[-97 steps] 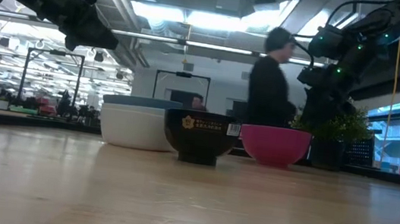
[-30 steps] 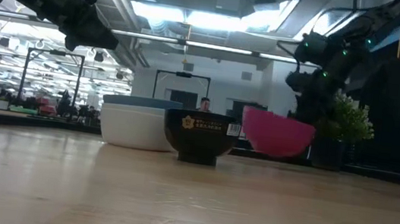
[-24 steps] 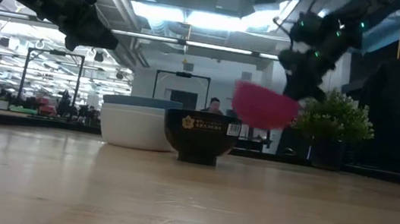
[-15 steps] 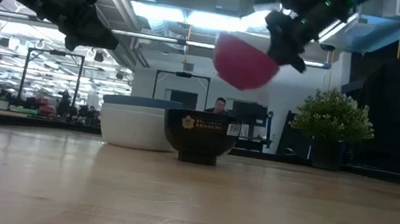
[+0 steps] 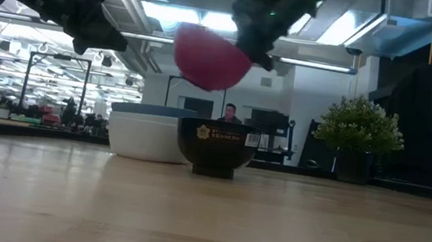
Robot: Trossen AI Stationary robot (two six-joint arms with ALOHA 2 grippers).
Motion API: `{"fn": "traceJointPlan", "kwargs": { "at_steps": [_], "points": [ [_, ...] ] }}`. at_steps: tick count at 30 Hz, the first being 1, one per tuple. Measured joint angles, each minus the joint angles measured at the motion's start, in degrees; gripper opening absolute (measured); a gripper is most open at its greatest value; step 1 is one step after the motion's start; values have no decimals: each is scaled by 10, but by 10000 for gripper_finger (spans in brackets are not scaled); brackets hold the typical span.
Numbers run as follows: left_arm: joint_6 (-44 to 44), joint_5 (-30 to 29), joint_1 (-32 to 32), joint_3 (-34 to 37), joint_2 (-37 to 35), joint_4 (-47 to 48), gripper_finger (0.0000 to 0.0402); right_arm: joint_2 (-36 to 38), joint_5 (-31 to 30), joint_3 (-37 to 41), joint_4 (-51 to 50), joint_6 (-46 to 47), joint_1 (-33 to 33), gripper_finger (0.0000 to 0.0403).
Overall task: Nest bowls inside each other
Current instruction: Stack the pink bowl into the blue bowl
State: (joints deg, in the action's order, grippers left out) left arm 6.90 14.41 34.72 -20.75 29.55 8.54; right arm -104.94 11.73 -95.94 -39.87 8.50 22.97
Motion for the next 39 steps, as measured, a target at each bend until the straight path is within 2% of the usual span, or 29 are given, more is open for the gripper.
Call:
{"fn": "traceJointPlan", "kwargs": {
  "at_steps": [8,13,24,32,39],
  "points": [
    [-26,-14,0,0,-14,61,85,-109,5,-139,-49,-18,-29,10],
    [-41,-41,0,0,-48,71,85,-148,6,-188,-60,-28,-37,10],
    [-40,-47,0,0,-128,73,85,-196,10,-201,-62,-28,-37,10],
    [-40,-47,0,0,-139,73,85,-201,-25,-201,-36,-30,-33,10],
    [-41,-48,0,0,-139,73,85,-203,-27,-202,-33,-30,-24,10]
  ]
}}
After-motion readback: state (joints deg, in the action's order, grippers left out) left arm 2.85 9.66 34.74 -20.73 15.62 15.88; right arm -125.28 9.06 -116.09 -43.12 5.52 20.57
